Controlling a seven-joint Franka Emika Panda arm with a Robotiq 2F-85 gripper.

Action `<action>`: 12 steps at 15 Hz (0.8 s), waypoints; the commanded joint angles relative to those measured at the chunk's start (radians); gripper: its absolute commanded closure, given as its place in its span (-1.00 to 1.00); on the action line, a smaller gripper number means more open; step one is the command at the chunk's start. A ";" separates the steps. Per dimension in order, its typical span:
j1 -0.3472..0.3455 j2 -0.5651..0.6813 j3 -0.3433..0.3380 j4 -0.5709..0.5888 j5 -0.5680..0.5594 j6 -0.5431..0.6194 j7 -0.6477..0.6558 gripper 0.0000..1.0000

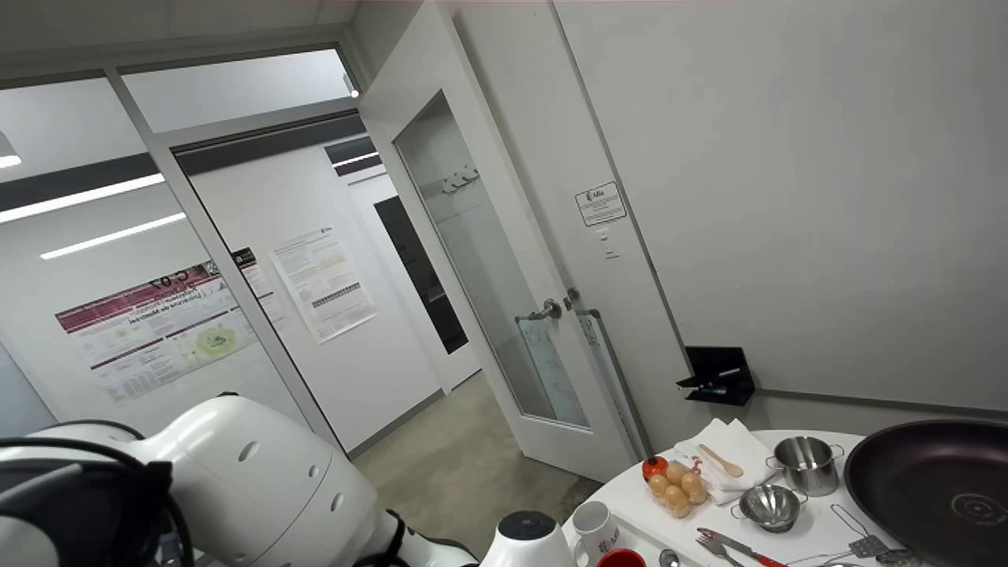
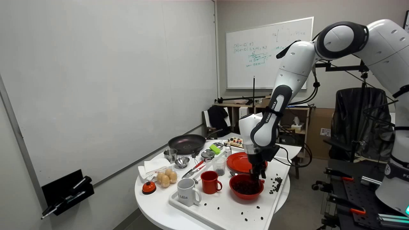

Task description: Put the red bowl on the red plate

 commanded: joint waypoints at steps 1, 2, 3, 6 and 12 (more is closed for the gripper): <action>-0.005 -0.013 0.008 -0.016 0.033 0.043 -0.025 -0.02; -0.007 -0.019 0.010 -0.022 0.036 0.056 -0.027 0.12; -0.009 -0.028 0.012 -0.031 0.040 0.071 -0.030 0.26; -0.015 -0.053 0.020 -0.058 0.053 0.125 -0.036 0.74; -0.040 -0.079 0.048 -0.081 0.098 0.152 -0.062 0.26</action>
